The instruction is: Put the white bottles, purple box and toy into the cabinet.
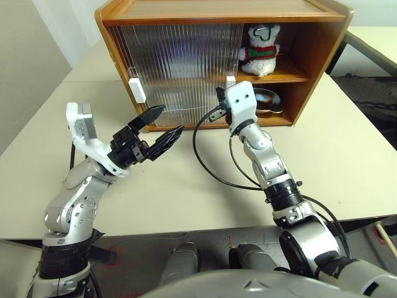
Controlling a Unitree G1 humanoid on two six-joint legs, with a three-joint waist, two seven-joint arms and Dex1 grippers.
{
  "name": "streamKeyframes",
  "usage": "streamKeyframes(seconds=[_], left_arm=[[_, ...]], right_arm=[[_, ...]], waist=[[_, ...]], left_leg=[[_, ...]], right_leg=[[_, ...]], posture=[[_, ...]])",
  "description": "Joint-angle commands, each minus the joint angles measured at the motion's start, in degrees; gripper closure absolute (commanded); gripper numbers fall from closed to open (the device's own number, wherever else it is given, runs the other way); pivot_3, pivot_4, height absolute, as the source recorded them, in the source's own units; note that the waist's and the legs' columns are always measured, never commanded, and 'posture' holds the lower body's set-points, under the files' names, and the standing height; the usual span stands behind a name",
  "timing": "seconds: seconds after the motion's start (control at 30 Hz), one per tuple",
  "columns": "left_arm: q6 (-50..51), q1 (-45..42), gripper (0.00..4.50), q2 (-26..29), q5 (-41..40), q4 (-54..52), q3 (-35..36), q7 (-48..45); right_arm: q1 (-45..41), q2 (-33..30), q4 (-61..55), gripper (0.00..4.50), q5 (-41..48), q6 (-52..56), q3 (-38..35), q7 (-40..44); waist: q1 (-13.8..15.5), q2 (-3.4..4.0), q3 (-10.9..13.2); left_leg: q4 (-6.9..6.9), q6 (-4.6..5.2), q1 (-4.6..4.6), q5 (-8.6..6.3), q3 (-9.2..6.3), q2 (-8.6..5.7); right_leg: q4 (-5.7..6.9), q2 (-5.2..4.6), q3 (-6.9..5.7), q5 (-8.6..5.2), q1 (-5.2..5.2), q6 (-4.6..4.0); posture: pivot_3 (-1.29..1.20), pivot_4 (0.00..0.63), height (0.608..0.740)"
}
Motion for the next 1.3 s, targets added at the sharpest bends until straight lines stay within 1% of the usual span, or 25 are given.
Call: streamKeyframes(seconds=[0.03,0.47,0.7,0.83,1.07,1.3], left_arm=[[-0.4,0.0,0.00,0.0,0.8,-0.3,-0.4,-0.2],[-0.5,-1.1,0.00,-0.3,1.0,1.0,-1.3,-1.1],[-0.6,-2.1,0.00,-0.5,1.2,2.1,-1.8,-1.8],[-0.7,-2.4,0.00,-0.5,1.2,2.5,-2.0,-2.1],[-0.8,-2.9,0.00,-0.4,1.2,3.1,-2.1,-2.3],[-0.9,-3.1,0.00,-0.2,1.2,3.3,-2.0,-2.3]], right_arm=[[-0.1,-0.7,-1.3,4.46,-2.2,1.3,-1.8,-4.5],[2.9,-2.8,-6.9,4.46,-5.8,7.5,-5.0,-13.7],[2.7,-5.2,-5.5,4.46,-3.4,10.2,-10.6,-16.1],[2.0,-6.4,-3.9,4.46,-3.7,9.1,-11.6,-16.8],[-0.7,-8.0,0.0,4.46,-4.2,7.7,-13.5,-21.0],[-2.5,-9.8,3.1,4.46,-4.9,7.2,-14.5,-24.7]], waist=[[0.0,0.00,0.0],[-0.1,0.00,0.0],[-0.2,-0.01,0.0],[-0.3,-0.01,0.0],[-0.4,0.00,0.0],[-0.6,0.00,0.0]], left_leg=[[-0.01,0.01,0.00,0.01,0.00,0.00],[0.01,0.06,0.00,0.04,0.00,0.01],[0.02,0.13,0.00,0.07,0.02,0.01],[0.01,0.18,0.01,0.11,0.02,0.01],[0.02,0.20,0.00,0.11,0.03,0.01],[0.01,0.20,0.00,0.12,0.02,0.02]], right_leg=[[0.00,0.00,0.00,0.00,0.00,0.01],[0.00,0.00,-0.01,0.03,0.01,0.06],[0.00,-0.01,0.01,0.05,0.04,0.14],[0.00,-0.01,0.01,0.08,0.03,0.27],[0.00,-0.01,0.02,0.14,0.03,0.61],[0.00,-0.01,0.02,0.20,0.03,0.70]], posture=[[0.07,0.044,0.740],[0.03,0.044,0.740],[0.02,0.044,0.740],[0.01,0.043,0.740],[0.01,0.041,0.740],[0.01,0.039,0.740]])
